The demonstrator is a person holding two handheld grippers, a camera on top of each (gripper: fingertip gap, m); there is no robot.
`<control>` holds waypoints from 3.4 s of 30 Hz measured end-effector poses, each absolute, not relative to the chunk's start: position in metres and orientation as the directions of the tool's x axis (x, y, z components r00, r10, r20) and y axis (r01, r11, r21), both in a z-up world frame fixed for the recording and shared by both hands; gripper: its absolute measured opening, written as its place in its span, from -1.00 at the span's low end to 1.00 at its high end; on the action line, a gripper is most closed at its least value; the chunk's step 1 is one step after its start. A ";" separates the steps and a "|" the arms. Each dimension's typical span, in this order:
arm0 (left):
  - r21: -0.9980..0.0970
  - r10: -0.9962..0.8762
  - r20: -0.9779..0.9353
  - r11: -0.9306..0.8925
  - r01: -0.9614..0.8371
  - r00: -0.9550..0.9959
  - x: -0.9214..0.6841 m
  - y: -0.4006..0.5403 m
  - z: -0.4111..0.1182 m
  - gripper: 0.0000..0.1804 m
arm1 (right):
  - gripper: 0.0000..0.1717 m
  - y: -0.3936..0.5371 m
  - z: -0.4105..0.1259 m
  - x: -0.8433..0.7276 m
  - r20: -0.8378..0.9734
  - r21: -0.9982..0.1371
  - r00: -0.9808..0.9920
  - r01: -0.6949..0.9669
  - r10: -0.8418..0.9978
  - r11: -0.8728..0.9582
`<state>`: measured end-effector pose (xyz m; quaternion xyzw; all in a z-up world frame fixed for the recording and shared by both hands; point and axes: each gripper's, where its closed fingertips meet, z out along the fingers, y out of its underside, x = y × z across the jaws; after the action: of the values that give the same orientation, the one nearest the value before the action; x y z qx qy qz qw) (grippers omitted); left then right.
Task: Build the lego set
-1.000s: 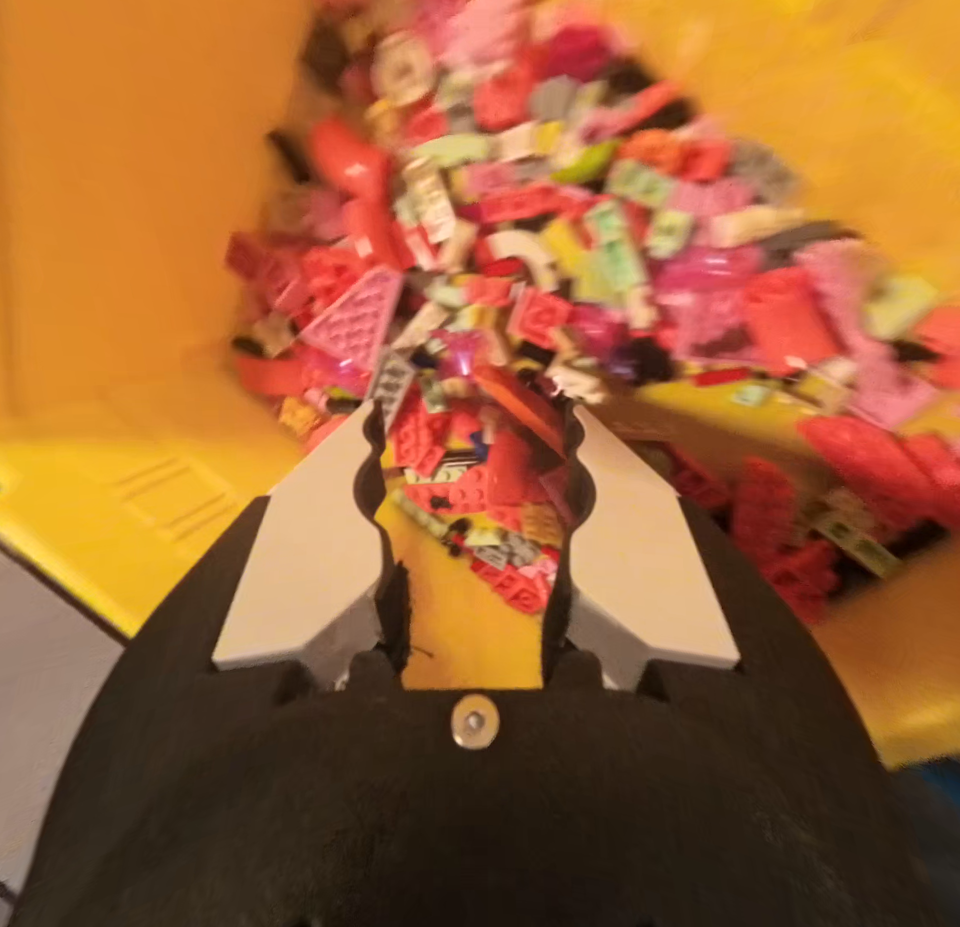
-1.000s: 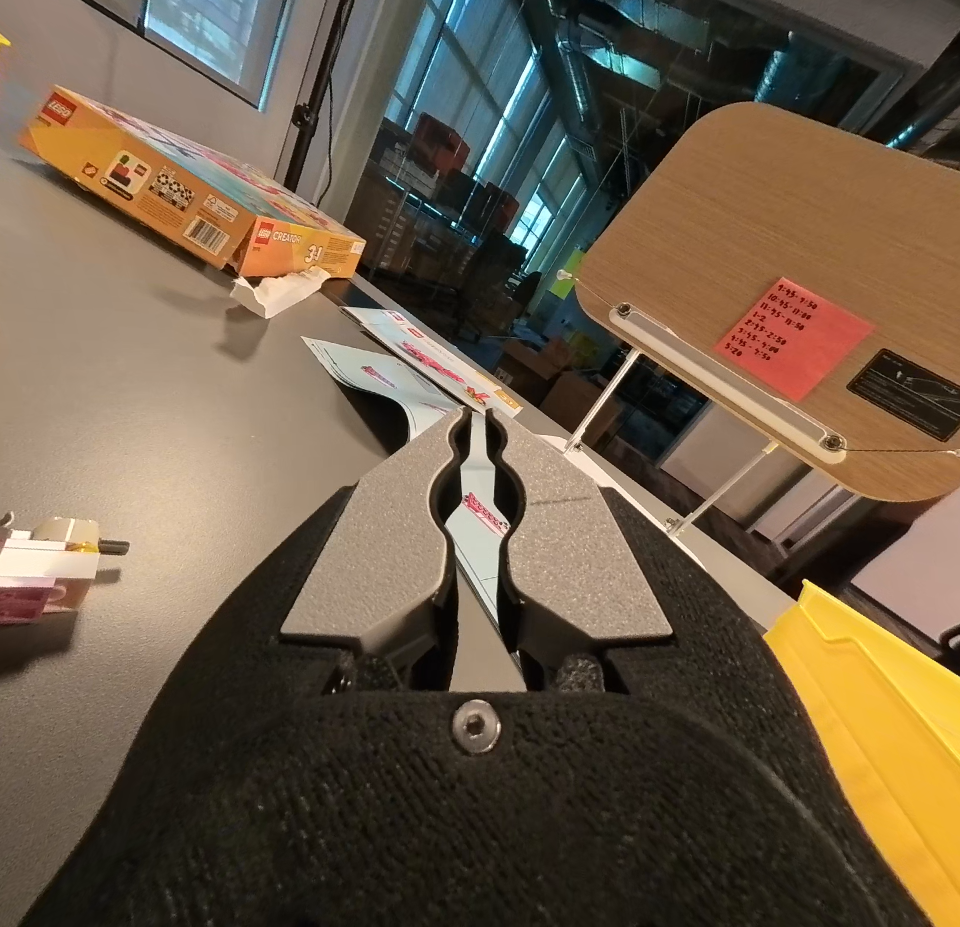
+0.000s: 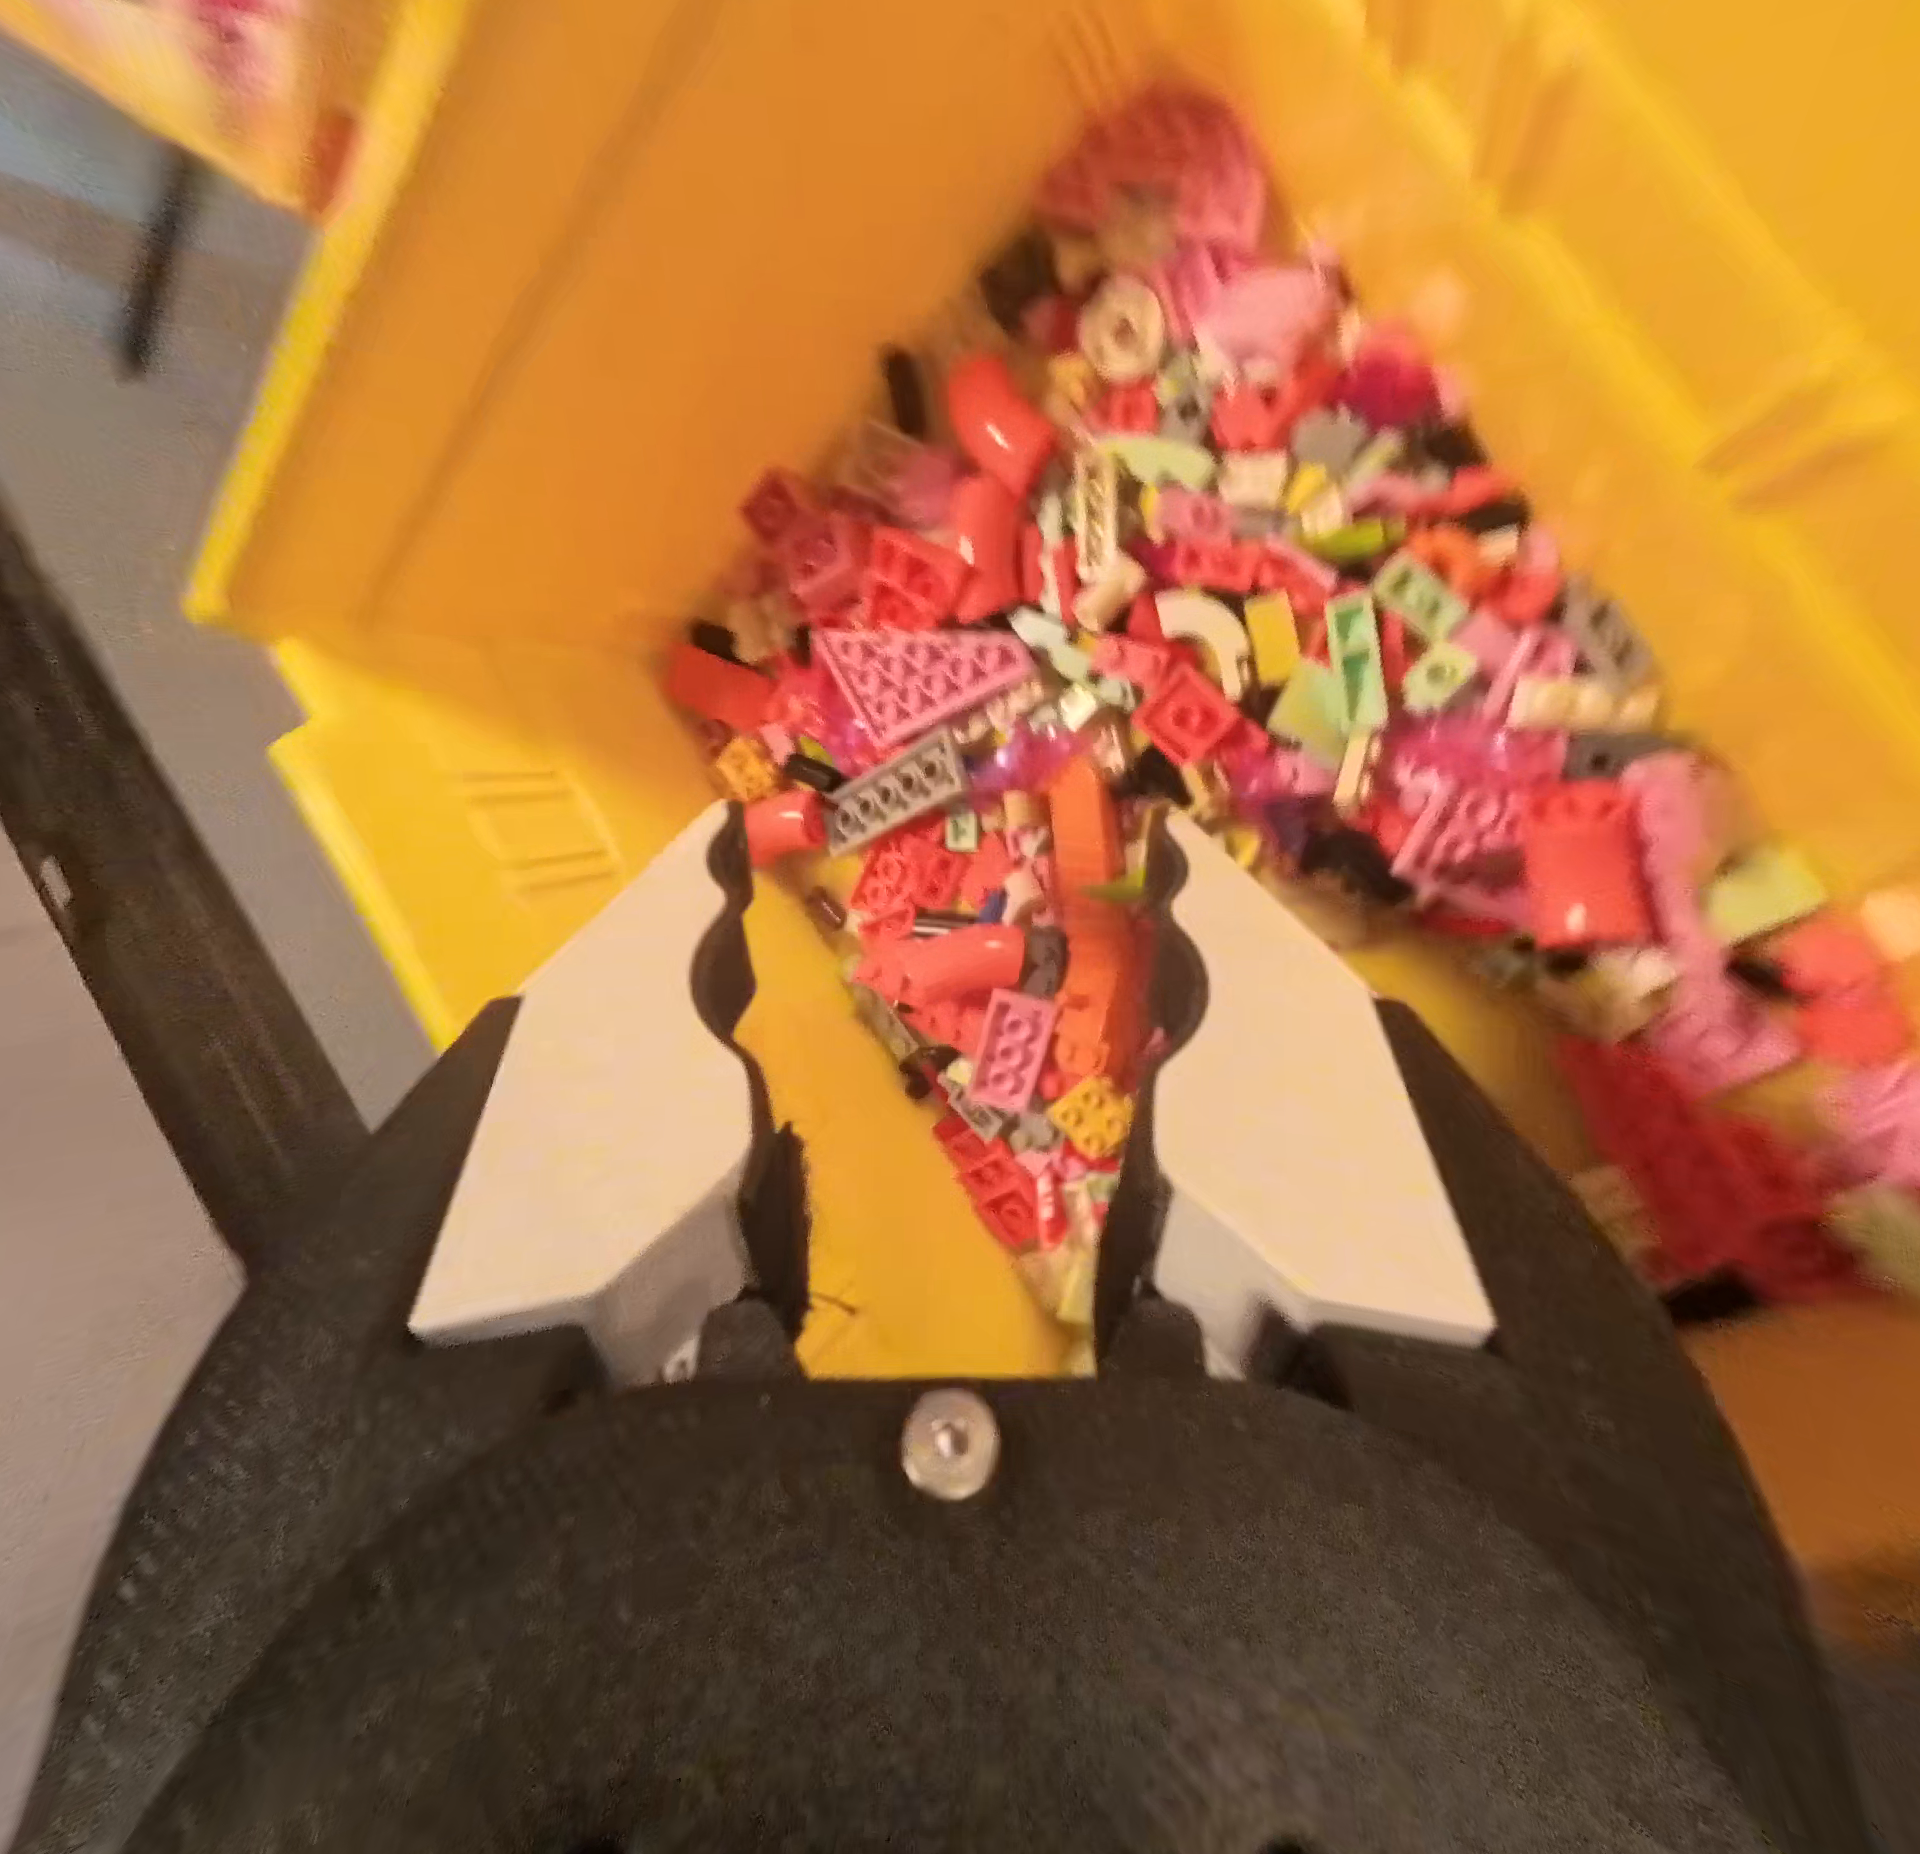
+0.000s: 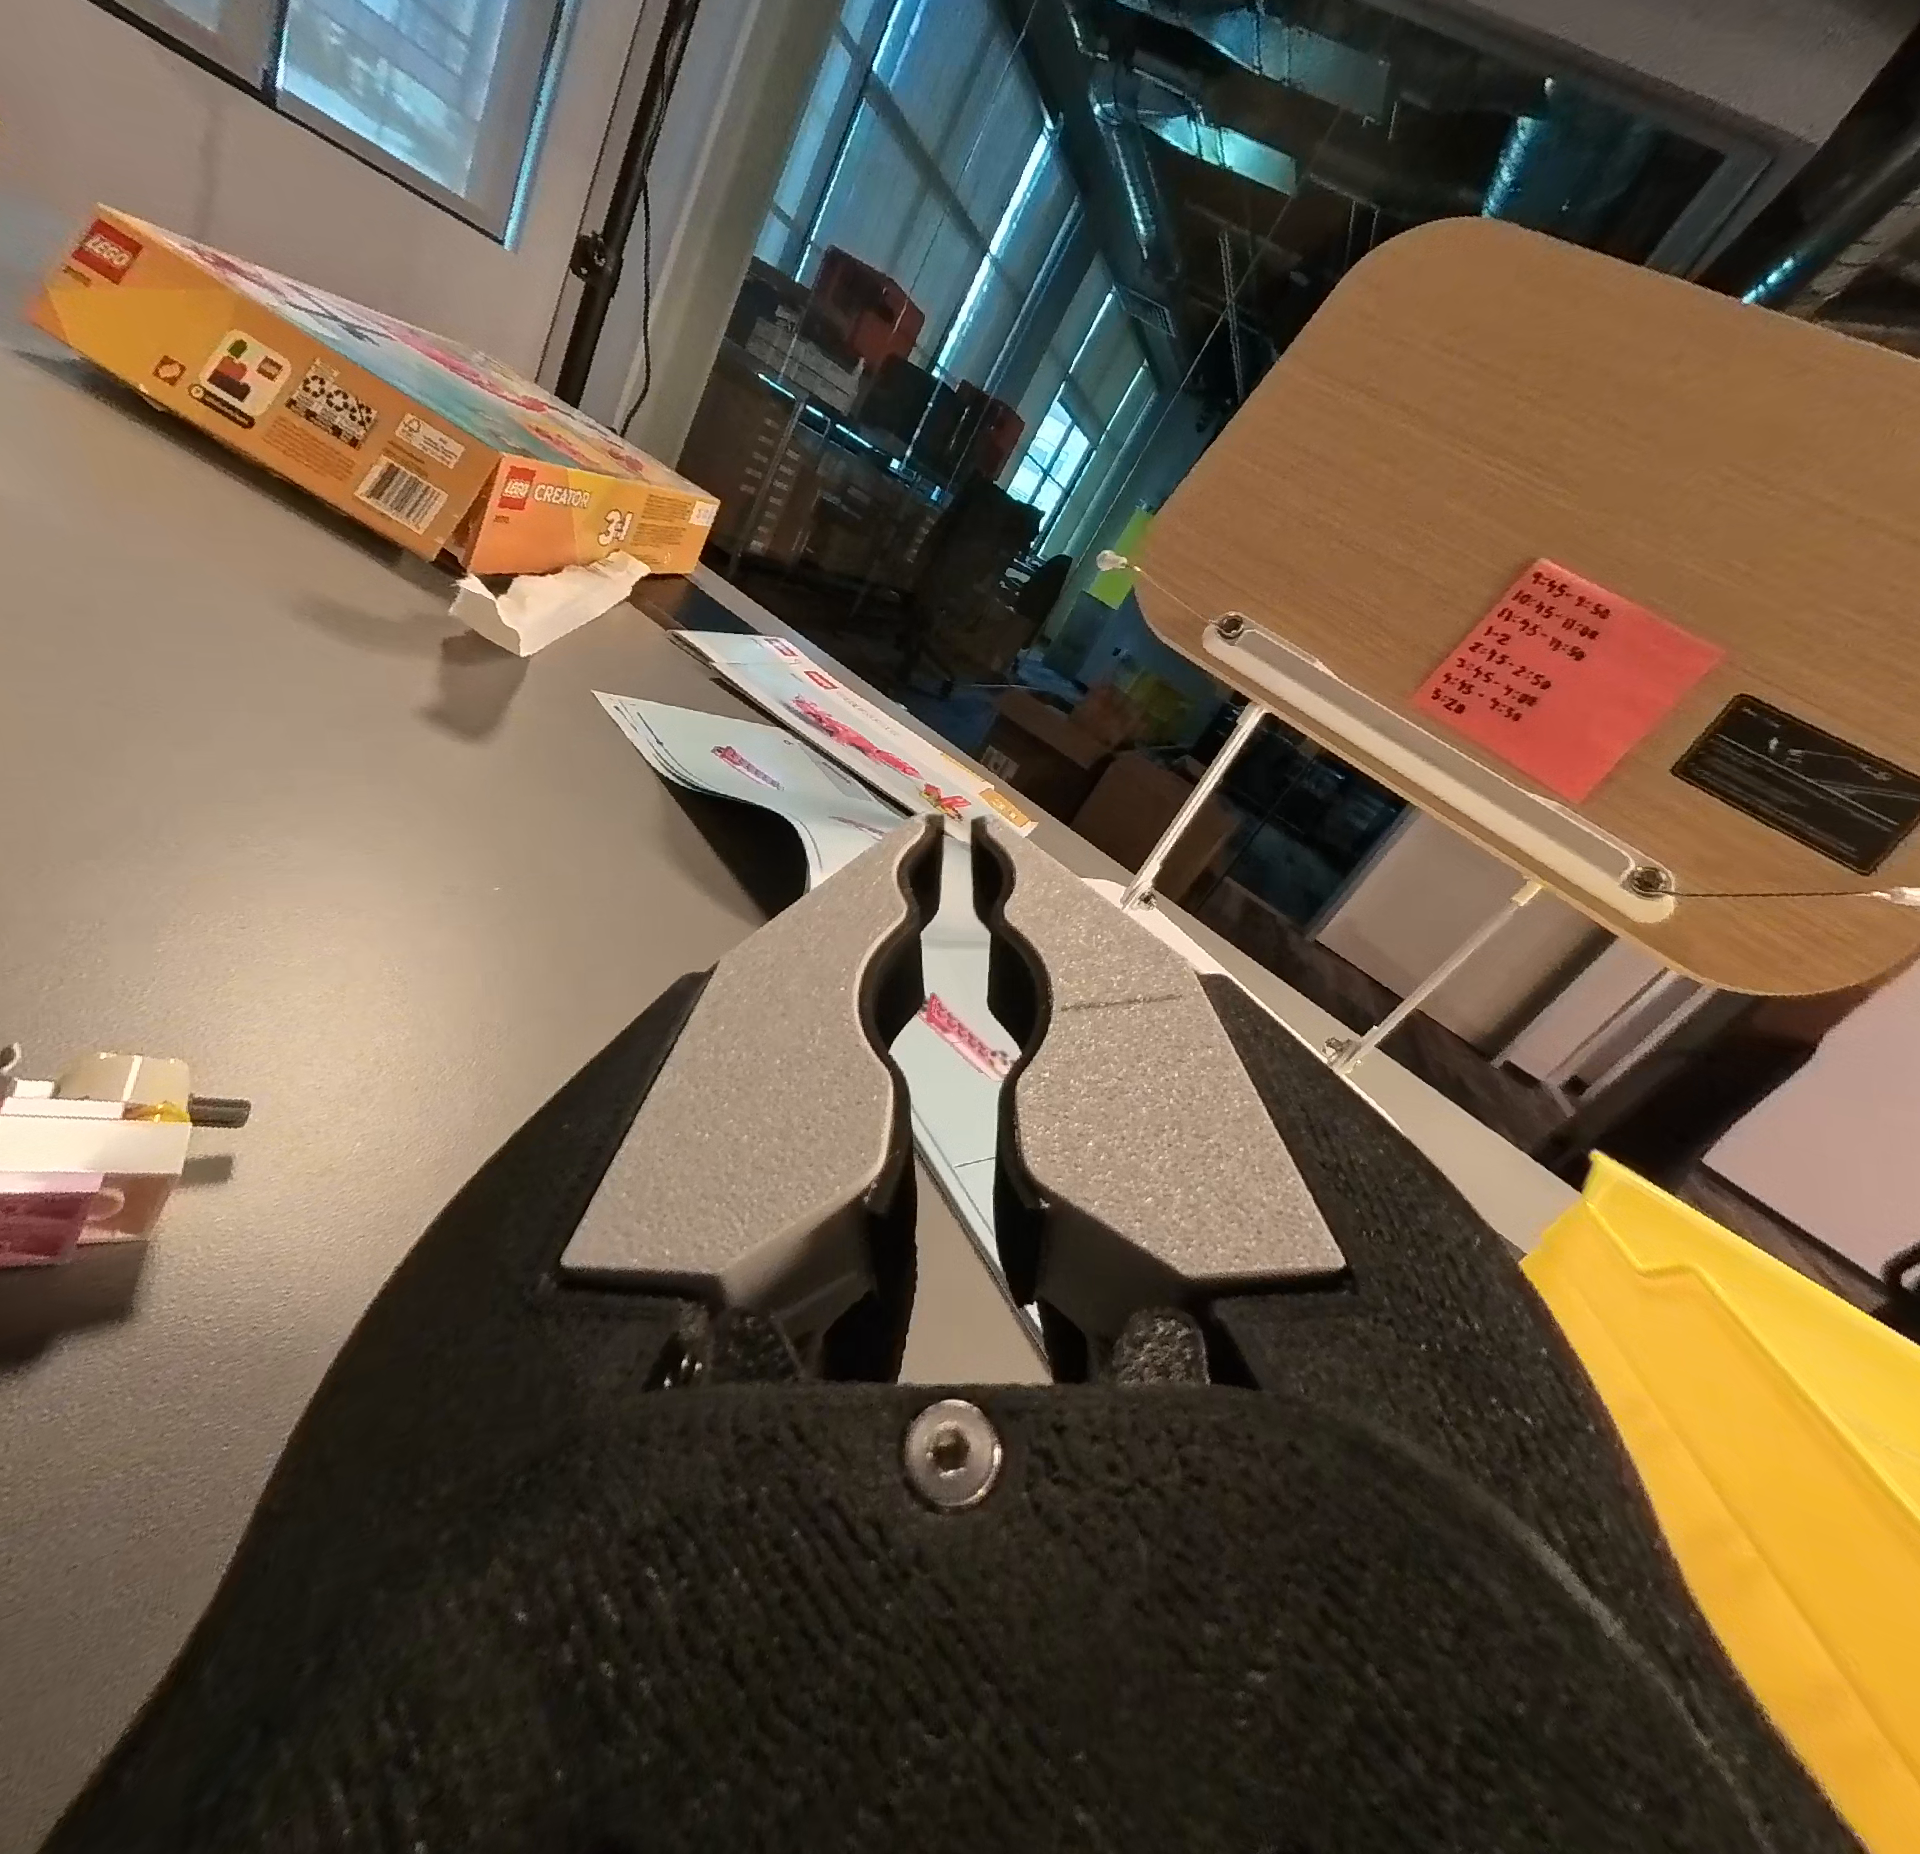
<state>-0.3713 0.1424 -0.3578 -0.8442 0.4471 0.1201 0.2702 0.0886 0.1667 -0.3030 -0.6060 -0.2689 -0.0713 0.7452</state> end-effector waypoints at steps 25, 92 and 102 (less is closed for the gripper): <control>-0.837 -0.819 0.113 -0.384 -0.389 0.563 -0.054 0.041 -0.331 -0.28 | -0.96 0.151 -0.289 0.080 0.393 -0.898 0.852 0.275 0.346 0.343; -0.937 -0.628 -0.349 0.211 -0.279 0.695 -0.087 0.060 -0.291 -0.55 | -0.61 0.082 -0.226 -0.032 0.057 -0.918 0.677 -0.254 0.734 0.305; -0.999 -0.397 -0.031 0.037 -0.018 0.917 -0.286 0.042 -0.216 -0.58 | -0.71 0.069 -0.251 -0.161 -0.137 -0.916 0.621 -0.376 0.772 0.141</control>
<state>-0.2859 0.0416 -0.2159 -0.6809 0.1524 -0.1347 0.7036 -0.1605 0.0692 -0.2506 -0.5250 -0.1883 0.3924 0.7314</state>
